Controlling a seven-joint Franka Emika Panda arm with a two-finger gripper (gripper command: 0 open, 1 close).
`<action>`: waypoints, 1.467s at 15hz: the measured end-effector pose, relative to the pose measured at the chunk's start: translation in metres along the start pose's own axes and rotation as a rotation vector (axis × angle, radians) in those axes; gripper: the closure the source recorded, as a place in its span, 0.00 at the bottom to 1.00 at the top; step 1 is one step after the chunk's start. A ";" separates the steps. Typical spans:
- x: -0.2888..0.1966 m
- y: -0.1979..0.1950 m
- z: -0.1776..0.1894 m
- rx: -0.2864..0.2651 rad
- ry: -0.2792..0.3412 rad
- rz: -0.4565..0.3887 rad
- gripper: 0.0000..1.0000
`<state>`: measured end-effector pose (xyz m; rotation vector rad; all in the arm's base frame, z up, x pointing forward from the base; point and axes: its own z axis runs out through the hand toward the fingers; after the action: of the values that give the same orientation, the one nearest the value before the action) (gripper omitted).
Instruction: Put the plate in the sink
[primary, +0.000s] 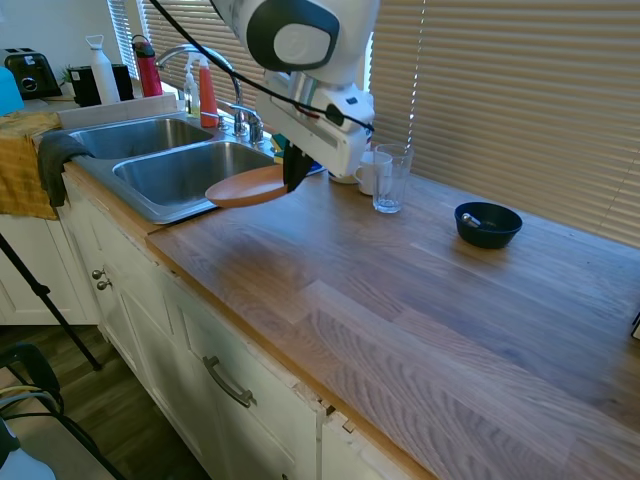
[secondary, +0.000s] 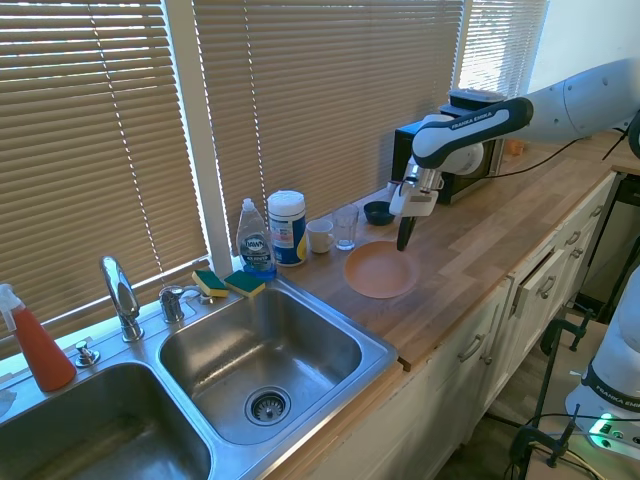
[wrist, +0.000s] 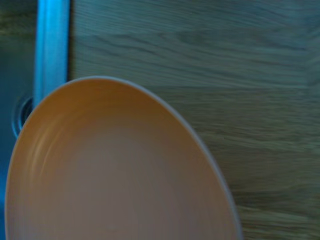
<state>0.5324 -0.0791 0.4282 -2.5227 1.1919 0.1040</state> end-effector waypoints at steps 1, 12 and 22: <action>-0.014 -0.020 0.001 -0.004 0.007 -0.008 1.00; -0.158 -0.218 0.127 -0.176 0.149 -0.077 1.00; -0.150 -0.293 0.258 -0.318 0.217 -0.038 0.00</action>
<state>0.6795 0.2906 0.2995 -2.8939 1.2954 0.0094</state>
